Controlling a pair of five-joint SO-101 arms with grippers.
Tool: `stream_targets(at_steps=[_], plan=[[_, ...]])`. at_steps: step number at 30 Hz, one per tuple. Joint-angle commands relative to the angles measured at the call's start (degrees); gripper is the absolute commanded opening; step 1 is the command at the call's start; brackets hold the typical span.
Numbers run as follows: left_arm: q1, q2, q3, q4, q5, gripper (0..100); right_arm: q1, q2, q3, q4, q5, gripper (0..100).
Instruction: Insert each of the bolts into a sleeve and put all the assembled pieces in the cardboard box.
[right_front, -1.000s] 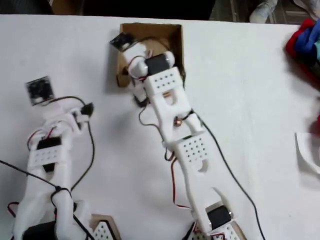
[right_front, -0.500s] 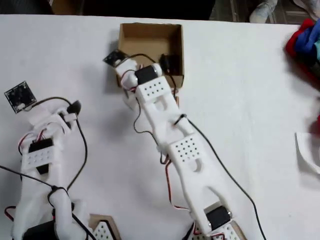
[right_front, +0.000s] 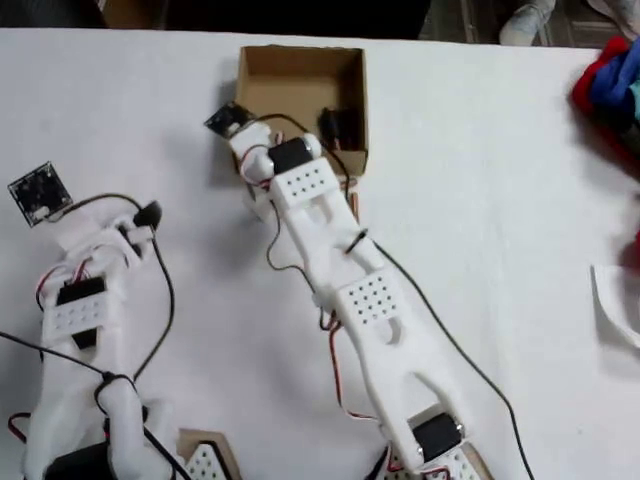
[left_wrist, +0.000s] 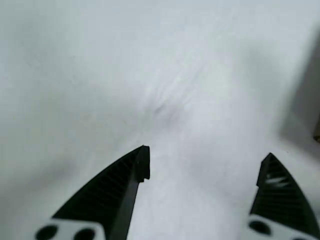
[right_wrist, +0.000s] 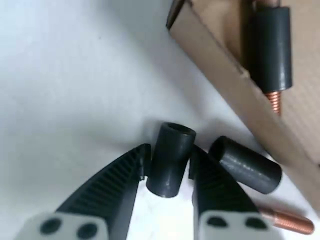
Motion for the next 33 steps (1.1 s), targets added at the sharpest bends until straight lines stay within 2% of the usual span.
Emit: stream_targets(at_steps=[1, 6, 12, 15, 18, 24, 29, 33], plan=[[-0.3, -0.4, -1.2, -0.8, 0.4, 35, -0.5, 0.1, -0.2, 2.3, 0.6, 3.1], [-0.3, -0.4, -1.2, -0.8, 0.4, 35, -0.3, 0.0, -1.1, 2.9, 0.4, 2.2], [-0.3, -0.4, -1.2, -0.7, 0.4, 35, 0.2, -0.5, -14.9, 11.1, 0.1, 2.2], [0.8, -0.4, -1.2, -0.5, 0.1, 35, 3.6, -5.1, -13.7, 11.1, -4.6, 2.2], [4.0, -0.4, -1.2, -0.4, -4.8, 35, 7.3, -9.4, -14.0, 11.1, -7.4, 2.2], [11.5, -0.4, -0.7, -0.4, -13.5, 35, 11.4, -19.6, -13.5, 11.2, -7.7, 2.2], [13.0, -0.3, -2.5, 3.7, -15.0, 35, 12.0, -27.6, -13.1, 11.3, -8.1, 2.1], [13.9, 3.3, -6.7, 8.5, -15.0, 35, 12.0, -33.8, -6.0, 11.3, -12.6, 2.1]])
